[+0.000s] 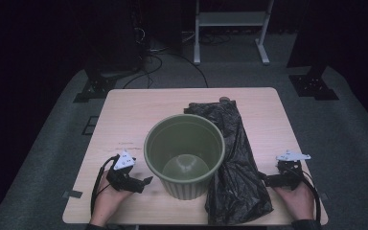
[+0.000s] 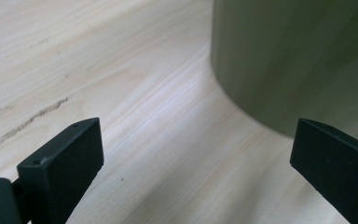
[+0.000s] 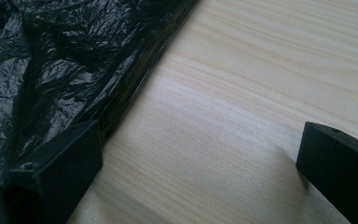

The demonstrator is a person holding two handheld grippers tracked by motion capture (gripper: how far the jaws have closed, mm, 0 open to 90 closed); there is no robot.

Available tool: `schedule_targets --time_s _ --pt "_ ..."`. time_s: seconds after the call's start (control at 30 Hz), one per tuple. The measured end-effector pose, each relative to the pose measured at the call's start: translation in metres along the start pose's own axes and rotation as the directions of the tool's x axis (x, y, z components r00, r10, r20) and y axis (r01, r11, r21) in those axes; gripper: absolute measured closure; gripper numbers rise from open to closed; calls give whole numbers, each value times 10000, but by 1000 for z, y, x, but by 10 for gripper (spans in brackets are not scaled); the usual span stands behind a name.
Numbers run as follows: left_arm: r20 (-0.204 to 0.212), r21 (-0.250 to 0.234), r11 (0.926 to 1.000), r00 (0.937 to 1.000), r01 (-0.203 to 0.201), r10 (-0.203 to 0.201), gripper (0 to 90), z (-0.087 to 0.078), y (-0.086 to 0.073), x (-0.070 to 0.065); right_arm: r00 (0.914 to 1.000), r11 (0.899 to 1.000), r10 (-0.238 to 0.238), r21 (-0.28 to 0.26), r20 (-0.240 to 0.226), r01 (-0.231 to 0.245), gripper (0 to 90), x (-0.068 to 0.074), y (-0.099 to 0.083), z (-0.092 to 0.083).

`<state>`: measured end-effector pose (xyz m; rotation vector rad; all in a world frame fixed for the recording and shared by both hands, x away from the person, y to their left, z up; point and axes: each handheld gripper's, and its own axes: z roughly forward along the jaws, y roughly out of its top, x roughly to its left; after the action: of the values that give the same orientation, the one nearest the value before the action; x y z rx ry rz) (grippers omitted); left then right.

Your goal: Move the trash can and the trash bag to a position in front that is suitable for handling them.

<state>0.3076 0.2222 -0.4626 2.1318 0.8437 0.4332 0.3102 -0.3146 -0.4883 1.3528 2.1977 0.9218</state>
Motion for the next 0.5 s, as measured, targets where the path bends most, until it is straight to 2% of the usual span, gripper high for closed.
schedule_targets --time_s 0.13,0.27,0.3,0.4,0.5 --pt "-127 263 9997 9999 4 -1 14 7 -7 2 10000 10000 -3 -1 0 3 0 0 0 0" --pt "8 329 9994 9999 127 -127 14 11 -11 3 10000 10000 -2 3 -2 2 0 0 0 0" --pt "-53 544 9985 10000 56 -53 14 15 -12 3 10000 10000 -1 9 -1 1 0 0 0 0" --pt "-95 757 9971 9999 -58 66 14 17 -12 2 10000 10000 58 -17 42 -58 23 0 0 -1" --pt "-101 774 9970 9999 -29 37 14 18 -12 2 9995 9996 276 6 125 -276 116 0 2 -4"
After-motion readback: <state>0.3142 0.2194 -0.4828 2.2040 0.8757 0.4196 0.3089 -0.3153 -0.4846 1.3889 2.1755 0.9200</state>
